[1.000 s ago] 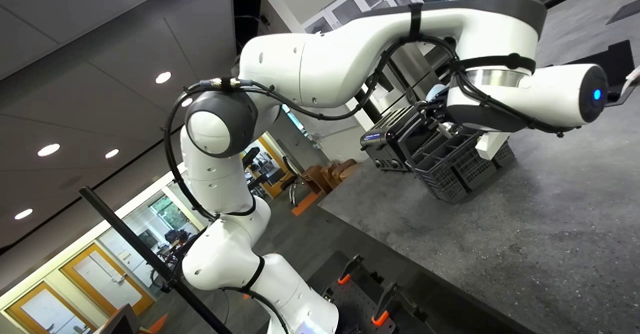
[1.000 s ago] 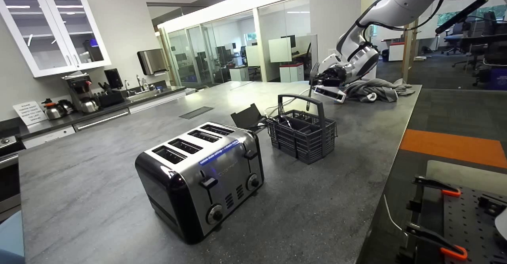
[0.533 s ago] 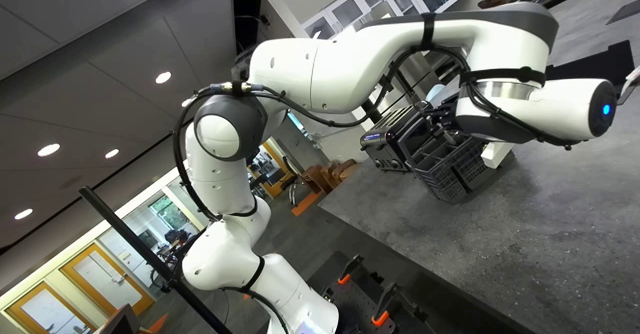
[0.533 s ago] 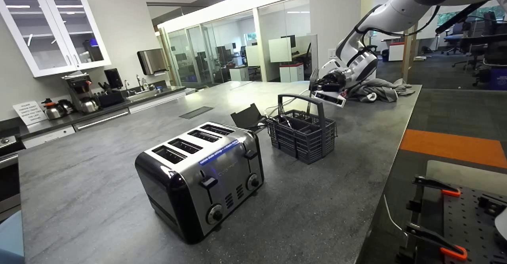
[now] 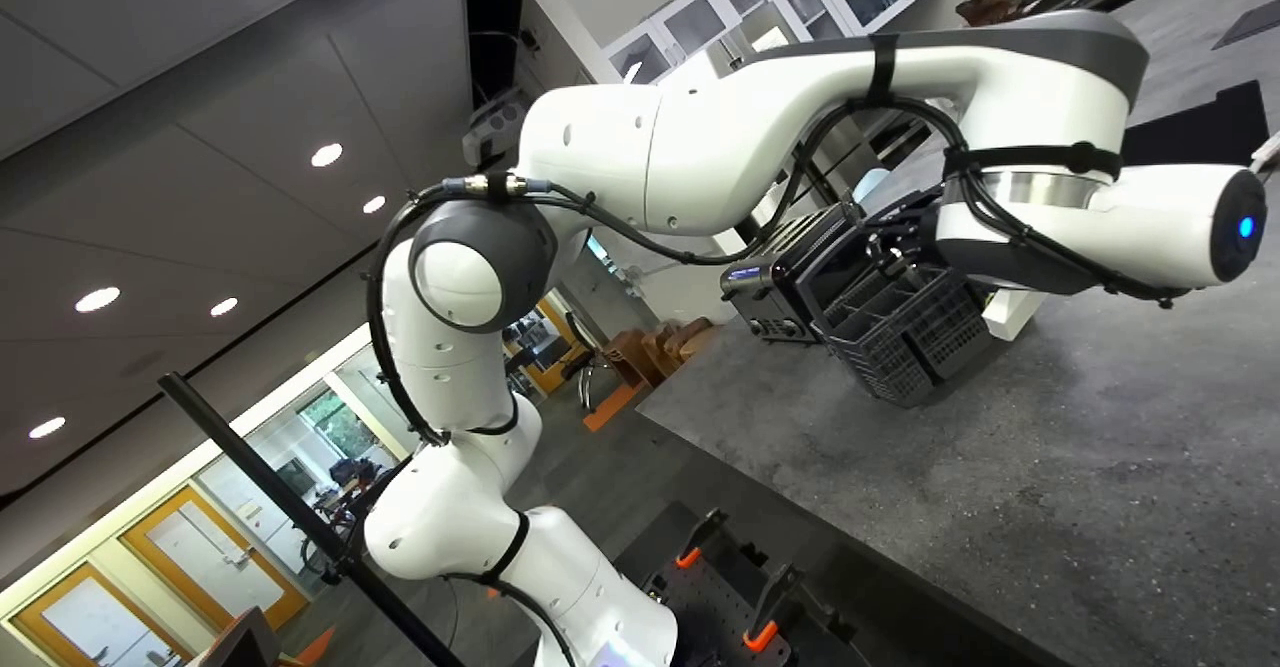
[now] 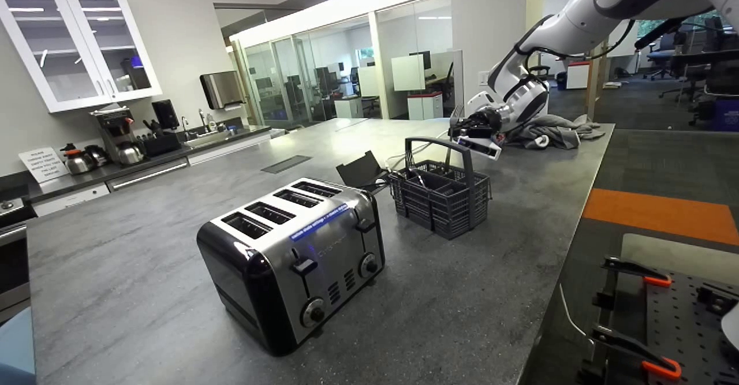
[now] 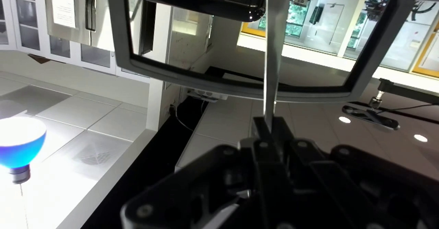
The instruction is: Put the fork in the grey rack
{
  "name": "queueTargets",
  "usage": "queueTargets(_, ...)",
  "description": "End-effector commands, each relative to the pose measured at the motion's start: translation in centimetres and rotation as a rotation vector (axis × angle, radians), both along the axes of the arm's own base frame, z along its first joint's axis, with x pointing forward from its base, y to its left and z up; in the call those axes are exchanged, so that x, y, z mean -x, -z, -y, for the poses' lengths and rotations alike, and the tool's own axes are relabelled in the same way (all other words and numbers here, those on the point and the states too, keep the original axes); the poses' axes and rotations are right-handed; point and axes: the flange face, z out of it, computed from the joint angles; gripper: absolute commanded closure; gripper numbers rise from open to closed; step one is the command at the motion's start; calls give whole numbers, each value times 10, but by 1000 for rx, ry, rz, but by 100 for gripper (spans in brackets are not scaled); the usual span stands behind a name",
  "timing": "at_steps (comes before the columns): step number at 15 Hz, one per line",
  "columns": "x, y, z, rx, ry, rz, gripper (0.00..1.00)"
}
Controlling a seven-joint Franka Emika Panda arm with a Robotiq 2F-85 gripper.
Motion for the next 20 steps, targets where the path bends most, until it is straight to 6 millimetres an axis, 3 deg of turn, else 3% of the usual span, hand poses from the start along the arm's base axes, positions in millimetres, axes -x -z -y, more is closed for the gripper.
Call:
queueTargets(1, -8, 9, 6, 8, 13, 9, 98)
queueTargets(11, -12, 40, 14, 37, 69, -46, 98)
queueTargets(12, -12, 41, 15, 42, 75, -53, 67)
queueTargets(13, -13, 40, 14, 49, 77, -54, 66)
queueTargets(17, -14, 30, 9, 53, 66, -44, 38)
queueTargets(20, -15, 2, 6, 57, 51, -9, 14)
